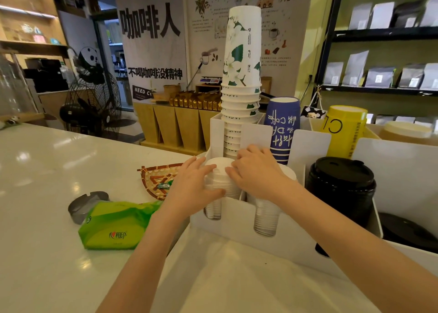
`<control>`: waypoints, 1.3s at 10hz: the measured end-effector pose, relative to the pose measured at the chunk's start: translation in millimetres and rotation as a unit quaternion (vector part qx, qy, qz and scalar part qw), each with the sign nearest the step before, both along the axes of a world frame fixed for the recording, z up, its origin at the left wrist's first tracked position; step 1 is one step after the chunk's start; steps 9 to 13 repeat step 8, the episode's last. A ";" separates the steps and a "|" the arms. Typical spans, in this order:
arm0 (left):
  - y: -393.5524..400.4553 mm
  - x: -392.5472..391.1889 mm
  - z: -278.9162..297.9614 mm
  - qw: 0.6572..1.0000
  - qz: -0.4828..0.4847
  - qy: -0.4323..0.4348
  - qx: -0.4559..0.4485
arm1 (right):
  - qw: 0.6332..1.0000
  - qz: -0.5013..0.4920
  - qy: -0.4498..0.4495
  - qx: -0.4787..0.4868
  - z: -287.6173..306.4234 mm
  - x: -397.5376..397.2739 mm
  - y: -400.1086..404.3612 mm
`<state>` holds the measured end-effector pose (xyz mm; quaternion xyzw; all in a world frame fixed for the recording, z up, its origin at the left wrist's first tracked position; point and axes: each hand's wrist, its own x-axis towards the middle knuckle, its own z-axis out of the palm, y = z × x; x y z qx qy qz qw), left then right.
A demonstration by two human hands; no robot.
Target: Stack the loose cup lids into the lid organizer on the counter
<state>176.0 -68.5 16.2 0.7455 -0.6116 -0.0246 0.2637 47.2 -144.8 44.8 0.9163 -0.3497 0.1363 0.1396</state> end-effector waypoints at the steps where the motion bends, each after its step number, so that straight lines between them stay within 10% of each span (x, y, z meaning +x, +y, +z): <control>1: 1.7 0.4 1.6 1.000 -0.020 -0.004 0.003 | 1.000 -0.006 0.018 -0.023 -2.4 0.4 7.2; 4: 7.3 -6.5 5.7 0.992 -0.017 0.124 -0.027 | 0.994 -0.009 -0.005 0.109 7.8 -16.4 21.1; 8: 29.0 -42.4 29.6 0.972 -0.063 0.131 -0.186 | 0.904 0.052 -0.386 0.178 47.0 -126.2 102.6; 13: 29.0 -42.4 29.6 0.972 -0.063 0.131 -0.186 | 0.904 0.052 -0.386 0.178 47.0 -126.2 102.6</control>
